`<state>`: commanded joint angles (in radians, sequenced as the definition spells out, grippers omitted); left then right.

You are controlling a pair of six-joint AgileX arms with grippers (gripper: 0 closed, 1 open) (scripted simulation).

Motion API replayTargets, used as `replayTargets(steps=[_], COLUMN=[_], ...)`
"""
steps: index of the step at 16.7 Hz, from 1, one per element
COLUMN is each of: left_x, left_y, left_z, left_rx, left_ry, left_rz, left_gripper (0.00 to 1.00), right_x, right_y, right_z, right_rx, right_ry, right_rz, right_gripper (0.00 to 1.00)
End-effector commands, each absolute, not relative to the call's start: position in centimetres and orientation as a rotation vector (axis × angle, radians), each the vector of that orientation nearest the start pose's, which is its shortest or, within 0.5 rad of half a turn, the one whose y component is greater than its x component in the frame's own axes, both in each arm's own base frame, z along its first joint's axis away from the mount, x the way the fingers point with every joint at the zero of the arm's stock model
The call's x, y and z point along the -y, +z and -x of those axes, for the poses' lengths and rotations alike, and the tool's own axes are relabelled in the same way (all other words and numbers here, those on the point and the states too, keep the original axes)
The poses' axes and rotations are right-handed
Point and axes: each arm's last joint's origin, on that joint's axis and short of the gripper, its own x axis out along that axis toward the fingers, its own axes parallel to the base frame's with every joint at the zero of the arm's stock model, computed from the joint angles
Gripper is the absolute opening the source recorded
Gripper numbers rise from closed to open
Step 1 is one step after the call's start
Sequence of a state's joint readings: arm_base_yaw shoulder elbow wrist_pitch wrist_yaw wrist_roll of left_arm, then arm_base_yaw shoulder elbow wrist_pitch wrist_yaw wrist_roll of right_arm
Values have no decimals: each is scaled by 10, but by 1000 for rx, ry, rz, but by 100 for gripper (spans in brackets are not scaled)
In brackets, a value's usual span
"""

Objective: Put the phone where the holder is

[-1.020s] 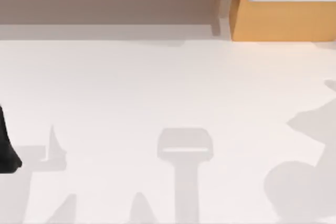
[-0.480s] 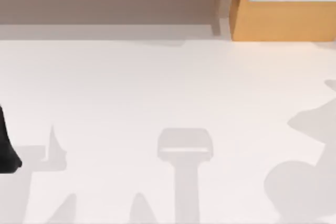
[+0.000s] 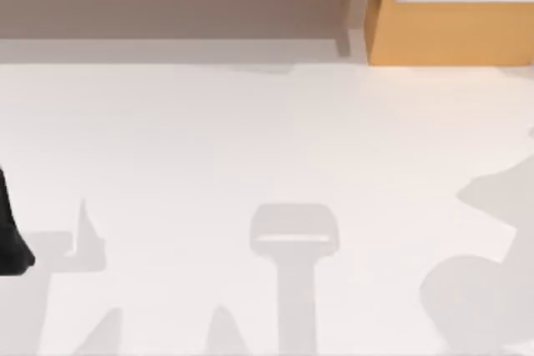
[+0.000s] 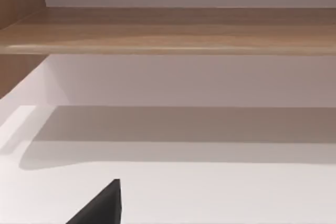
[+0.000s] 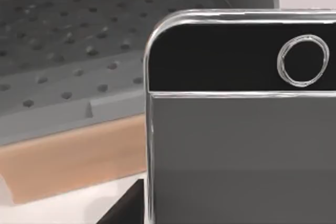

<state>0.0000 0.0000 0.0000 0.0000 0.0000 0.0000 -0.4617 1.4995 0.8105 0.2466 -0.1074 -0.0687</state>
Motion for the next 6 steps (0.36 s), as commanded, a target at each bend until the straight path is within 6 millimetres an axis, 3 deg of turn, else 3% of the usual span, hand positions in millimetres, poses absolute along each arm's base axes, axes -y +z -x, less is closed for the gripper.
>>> replayTargets(steps=[6], left_x=[1], left_y=[160], left_z=[-106], left_rx=[0], left_ry=[0], left_rz=[0], left_gripper=[100], right_x=[140], right_y=[211], right_z=[-292], right_rx=[-441], right_ry=[-322], right_rz=[-46], right_gripper=[100])
